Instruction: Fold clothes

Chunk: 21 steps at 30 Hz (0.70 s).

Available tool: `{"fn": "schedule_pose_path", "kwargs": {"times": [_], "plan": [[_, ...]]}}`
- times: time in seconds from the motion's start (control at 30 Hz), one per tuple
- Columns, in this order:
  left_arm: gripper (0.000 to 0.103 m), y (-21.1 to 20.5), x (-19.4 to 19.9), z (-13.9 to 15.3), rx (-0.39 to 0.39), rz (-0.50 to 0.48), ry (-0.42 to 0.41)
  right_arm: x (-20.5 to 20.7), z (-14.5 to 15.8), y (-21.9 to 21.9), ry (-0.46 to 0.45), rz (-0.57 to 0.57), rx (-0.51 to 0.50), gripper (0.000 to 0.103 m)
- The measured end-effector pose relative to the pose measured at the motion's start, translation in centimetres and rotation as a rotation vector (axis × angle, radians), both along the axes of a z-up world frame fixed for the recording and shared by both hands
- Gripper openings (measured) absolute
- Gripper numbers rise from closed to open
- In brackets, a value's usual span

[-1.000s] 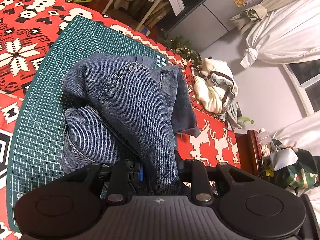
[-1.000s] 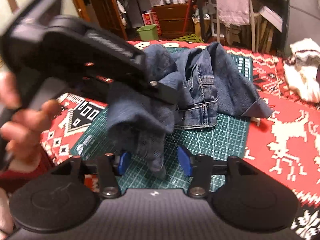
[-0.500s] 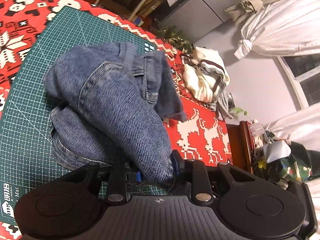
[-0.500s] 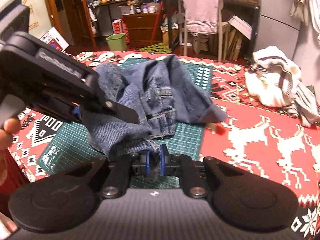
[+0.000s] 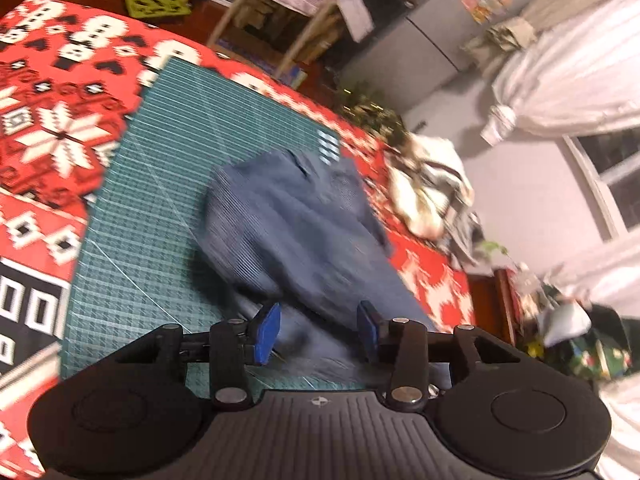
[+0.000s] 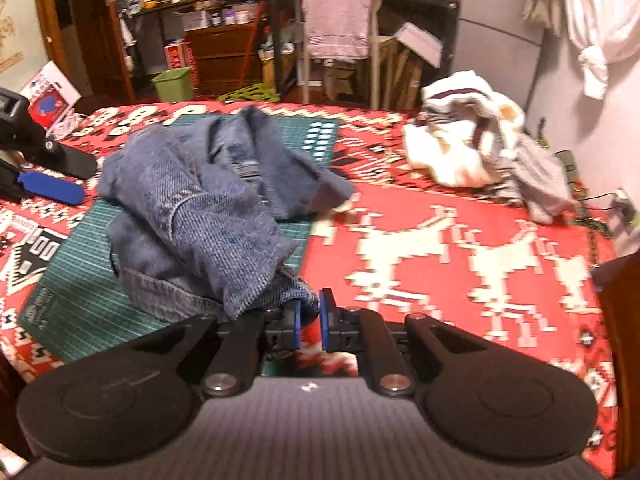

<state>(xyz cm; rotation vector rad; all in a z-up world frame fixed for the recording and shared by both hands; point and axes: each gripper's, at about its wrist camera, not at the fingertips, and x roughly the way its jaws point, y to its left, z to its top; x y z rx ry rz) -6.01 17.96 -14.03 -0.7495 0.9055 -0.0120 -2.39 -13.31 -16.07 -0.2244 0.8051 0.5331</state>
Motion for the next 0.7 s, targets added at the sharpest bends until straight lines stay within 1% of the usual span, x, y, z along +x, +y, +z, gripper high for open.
{"fn": "schedule_pose_path", "kwargs": {"times": [0.1,0.2,0.33,0.47,0.53,0.6,0.7], "plan": [[0.045,1.3,1.4,-0.9,0.026,0.025,0.016,0.2,0.0,-1.6,0.000,-0.046,-0.004,0.009],[0.047,2.2,3.3,-2.7,0.031,0.021,0.069,0.2,-0.1,-2.7,0.003,-0.074,-0.010,0.009],[0.050,2.3,5.2,-4.3,-0.013,-0.009,0.098,-0.1,0.0,-3.2,0.007,-0.092,-0.013,0.009],[0.052,2.2,6.5,-4.6,-0.047,-0.019,0.113,-0.3,0.1,-3.6,0.010,-0.109,-0.017,0.009],[0.052,2.4,6.8,-4.3,-0.051,-0.018,0.106,-0.4,0.1,-3.9,0.012,-0.118,-0.019,0.009],[0.053,2.7,7.3,-4.2,-0.047,-0.015,0.106,-0.6,0.2,-4.1,0.014,-0.127,-0.020,0.009],[0.058,3.1,8.1,-4.4,-0.030,-0.012,0.124,-0.6,0.2,-4.3,0.016,-0.137,-0.023,0.009]]}}
